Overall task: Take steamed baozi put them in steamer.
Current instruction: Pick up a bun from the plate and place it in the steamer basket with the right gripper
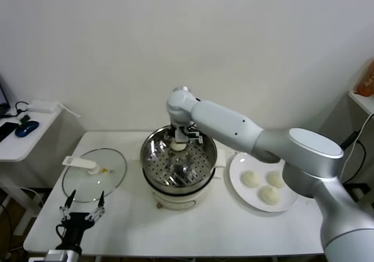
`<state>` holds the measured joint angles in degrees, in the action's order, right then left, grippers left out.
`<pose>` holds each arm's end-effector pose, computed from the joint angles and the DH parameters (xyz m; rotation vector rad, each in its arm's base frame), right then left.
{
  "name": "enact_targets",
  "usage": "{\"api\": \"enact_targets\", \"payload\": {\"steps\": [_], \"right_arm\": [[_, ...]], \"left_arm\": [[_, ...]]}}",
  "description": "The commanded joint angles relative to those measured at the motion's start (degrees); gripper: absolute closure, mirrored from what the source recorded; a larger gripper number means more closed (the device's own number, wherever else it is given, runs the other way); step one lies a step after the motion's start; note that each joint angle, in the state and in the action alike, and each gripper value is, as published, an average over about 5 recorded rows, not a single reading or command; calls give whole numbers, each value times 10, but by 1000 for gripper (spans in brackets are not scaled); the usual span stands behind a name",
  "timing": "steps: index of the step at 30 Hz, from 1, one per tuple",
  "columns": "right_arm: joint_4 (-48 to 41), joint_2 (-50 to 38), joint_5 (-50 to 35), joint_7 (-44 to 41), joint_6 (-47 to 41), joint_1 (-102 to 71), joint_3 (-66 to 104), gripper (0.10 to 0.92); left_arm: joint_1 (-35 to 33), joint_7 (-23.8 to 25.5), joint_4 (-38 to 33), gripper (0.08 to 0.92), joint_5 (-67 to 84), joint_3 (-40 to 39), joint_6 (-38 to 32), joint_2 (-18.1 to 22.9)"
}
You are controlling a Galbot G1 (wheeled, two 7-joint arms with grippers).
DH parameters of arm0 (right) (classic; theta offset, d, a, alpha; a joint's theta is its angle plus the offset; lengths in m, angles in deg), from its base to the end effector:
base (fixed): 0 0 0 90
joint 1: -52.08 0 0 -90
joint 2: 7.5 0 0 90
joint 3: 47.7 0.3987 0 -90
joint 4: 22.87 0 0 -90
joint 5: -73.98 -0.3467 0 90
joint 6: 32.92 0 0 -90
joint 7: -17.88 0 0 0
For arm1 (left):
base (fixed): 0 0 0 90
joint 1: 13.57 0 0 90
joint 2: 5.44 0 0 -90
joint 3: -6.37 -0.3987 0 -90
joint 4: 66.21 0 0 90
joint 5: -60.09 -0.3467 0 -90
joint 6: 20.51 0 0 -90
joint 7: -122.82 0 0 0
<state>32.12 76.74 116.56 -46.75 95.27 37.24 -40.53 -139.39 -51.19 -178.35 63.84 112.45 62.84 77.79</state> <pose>0.6112 0.2203 -0.1253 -1.7871 0.0501 -2.4796 0.1006 0.1199 -0.3879 0.1224 -3.0193 -0.2716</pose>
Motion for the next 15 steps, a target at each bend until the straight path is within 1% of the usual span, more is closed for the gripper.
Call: {"api": "enact_targets", "payload": {"steps": [1,5,10,13,15], "right_arm": [[-5,4,12,0,4,-8,3,321],[-10,7,16,3,5,-11,6,305],[-11,9,18,5,8,-13,9,230],[-8,7,16,2,11,-10,11,205],[-3,3,11,-2,14,-5,13,203]], "left_arm": [[0,0,1,177,0,0,0,0],[-1,0,2,177,0,0,-1,0],[-2,0,1,177,0,0,-1,0],[-2,0,0,177,0,0,-1,0],[-2,0,0,177,0,0,-1,1]]}}
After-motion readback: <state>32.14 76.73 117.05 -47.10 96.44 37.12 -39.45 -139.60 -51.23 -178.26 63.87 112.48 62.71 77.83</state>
